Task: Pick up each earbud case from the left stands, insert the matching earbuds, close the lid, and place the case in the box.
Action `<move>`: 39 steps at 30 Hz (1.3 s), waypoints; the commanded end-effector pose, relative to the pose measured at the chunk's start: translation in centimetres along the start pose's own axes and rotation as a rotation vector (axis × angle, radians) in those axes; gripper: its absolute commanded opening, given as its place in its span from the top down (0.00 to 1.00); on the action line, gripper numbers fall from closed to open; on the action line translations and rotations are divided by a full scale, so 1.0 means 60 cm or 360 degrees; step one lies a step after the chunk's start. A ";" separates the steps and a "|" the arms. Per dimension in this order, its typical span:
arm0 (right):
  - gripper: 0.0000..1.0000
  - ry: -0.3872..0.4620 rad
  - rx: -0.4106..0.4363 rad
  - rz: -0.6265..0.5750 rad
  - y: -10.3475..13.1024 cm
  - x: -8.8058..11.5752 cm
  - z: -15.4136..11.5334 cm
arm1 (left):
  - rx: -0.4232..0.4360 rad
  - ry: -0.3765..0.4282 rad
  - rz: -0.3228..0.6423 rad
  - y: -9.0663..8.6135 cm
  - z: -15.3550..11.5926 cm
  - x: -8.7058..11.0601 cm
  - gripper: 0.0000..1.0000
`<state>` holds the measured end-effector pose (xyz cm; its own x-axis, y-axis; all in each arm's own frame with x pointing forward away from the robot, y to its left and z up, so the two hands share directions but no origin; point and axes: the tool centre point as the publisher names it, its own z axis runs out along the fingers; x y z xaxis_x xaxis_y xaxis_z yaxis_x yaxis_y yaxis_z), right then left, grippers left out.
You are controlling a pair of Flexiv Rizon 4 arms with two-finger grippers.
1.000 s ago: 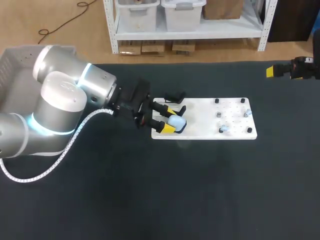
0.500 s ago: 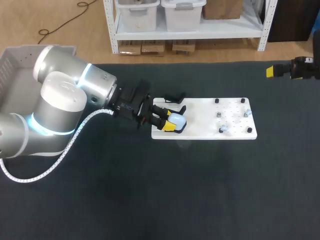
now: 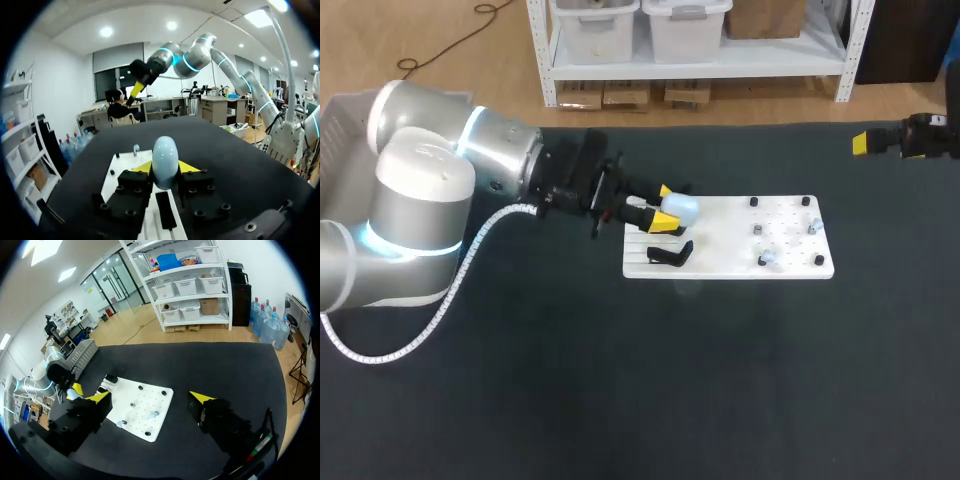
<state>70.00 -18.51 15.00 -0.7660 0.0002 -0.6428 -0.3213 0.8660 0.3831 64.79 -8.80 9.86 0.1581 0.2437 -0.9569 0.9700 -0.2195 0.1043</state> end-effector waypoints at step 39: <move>0.00 0.0017 -0.0019 -0.0035 0.009 0.000 -0.004 | -0.0221 -0.0290 -0.0152 -0.051 0.008 -0.051 1.00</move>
<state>69.91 -18.26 15.05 -0.7628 -0.0160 -0.6465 -0.3354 0.8645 0.3743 62.02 -9.63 12.20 0.0394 0.0787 -0.9961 0.9950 -0.0943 0.0319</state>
